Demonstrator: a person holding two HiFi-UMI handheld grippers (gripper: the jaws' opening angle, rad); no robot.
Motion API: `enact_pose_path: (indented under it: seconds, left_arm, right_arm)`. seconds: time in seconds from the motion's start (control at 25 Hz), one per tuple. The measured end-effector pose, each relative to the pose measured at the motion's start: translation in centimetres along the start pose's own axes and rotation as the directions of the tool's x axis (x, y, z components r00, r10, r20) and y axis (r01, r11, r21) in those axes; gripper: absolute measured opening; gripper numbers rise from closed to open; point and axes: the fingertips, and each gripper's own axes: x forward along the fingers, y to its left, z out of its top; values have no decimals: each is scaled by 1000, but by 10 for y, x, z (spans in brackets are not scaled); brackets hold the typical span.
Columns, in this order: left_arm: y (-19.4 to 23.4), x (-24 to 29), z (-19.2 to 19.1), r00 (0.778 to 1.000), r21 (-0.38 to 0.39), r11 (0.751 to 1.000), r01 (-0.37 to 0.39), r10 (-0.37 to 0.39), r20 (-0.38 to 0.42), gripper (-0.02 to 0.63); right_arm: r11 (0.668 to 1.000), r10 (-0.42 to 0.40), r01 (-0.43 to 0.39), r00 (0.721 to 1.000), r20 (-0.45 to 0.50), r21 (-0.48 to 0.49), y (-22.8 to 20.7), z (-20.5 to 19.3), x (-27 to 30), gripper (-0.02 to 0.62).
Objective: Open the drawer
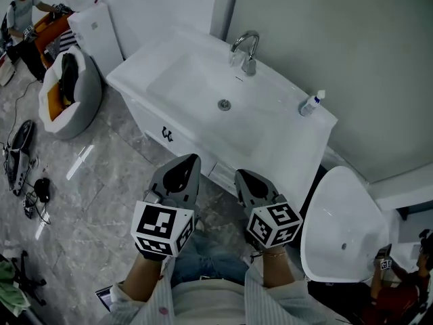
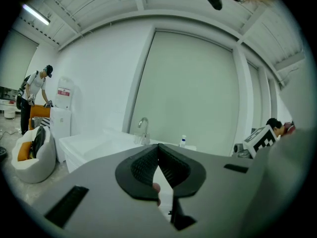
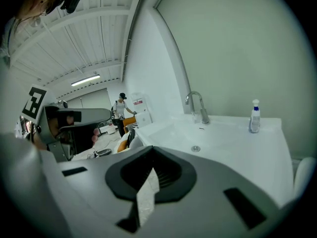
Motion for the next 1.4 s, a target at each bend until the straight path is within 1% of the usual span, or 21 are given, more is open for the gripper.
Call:
enact_pose_path:
  seconds: [0.24, 0.4, 0.72, 0.96, 1.2, 1.4]
  left_arm:
    - [-1, 10, -7, 999, -5, 999, 46, -46, -25, 15]
    - [-2, 13, -14, 996, -8, 997, 74, -74, -49, 15]
    - [7, 11, -34, 989, -12, 994, 110, -110, -99, 15]
    - [8, 14, -65, 981, -34, 992, 122, -125, -146, 15]
    - [13, 19, -103, 975, -56, 991, 121, -129, -179, 15]
    - [22, 28, -140, 969, -72, 991, 116, -129, -212, 15]
  right_arm:
    - [999, -30, 31, 1000, -3, 35, 0, -7, -1, 9]
    - [996, -47, 48, 999, -16, 76, 2, -17, 2, 9]
    - [990, -68, 72, 997, -35, 118, 11, -30, 10, 9]
    - [986, -80, 87, 995, -55, 144, 6, -49, 18, 9]
    - [979, -94, 108, 992, -89, 171, 1, -80, 28, 9]
    - [976, -120, 138, 987, -110, 171, -10, -106, 42, 9]
